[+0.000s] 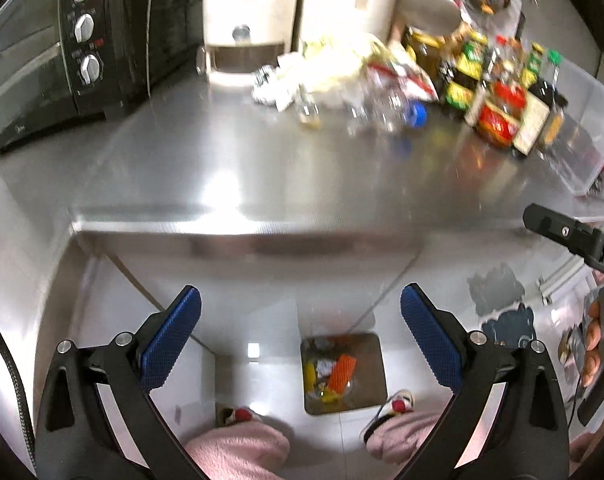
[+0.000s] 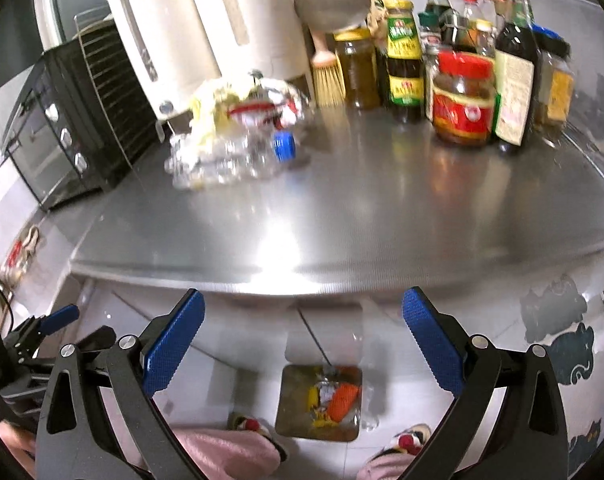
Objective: Collect trash
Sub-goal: 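Grasp the pale yellow paper with the left tool while the right tool grasps the red-white bag, then carry the paper and bag over the bin and open both tools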
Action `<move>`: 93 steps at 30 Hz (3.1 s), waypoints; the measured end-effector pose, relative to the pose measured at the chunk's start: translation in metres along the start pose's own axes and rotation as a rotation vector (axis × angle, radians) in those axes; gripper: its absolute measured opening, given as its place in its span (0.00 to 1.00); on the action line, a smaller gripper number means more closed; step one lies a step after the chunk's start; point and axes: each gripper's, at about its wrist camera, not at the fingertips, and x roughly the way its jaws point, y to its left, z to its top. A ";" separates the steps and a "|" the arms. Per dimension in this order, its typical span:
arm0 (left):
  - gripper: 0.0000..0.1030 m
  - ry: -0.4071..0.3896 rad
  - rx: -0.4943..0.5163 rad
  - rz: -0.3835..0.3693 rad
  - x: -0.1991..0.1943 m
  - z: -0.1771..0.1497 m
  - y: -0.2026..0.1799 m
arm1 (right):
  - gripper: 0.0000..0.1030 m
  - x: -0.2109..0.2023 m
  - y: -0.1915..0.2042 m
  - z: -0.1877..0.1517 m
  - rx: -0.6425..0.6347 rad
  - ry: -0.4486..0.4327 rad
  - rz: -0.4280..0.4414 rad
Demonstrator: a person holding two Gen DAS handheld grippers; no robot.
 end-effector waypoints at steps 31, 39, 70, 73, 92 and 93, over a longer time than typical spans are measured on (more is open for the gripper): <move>0.90 -0.064 0.036 0.028 0.099 0.241 -0.039 | 0.81 0.119 -0.011 0.148 -0.025 -0.036 0.071; 0.74 -0.005 0.035 -0.008 0.135 0.246 -0.043 | 0.61 0.141 -0.011 0.150 -0.043 -0.009 0.100; 0.13 -0.033 0.100 0.019 0.115 0.253 -0.037 | 0.12 0.136 -0.005 0.169 -0.094 -0.089 0.053; 0.12 -0.057 0.100 0.020 0.097 0.255 -0.038 | 0.11 0.123 -0.005 0.172 -0.094 -0.109 0.047; 0.13 -0.240 0.115 0.020 -0.090 0.189 -0.058 | 0.10 -0.059 0.020 0.127 -0.130 -0.280 0.023; 0.13 -0.245 0.117 0.017 -0.096 0.181 -0.058 | 0.10 -0.068 0.023 0.119 -0.134 -0.282 0.025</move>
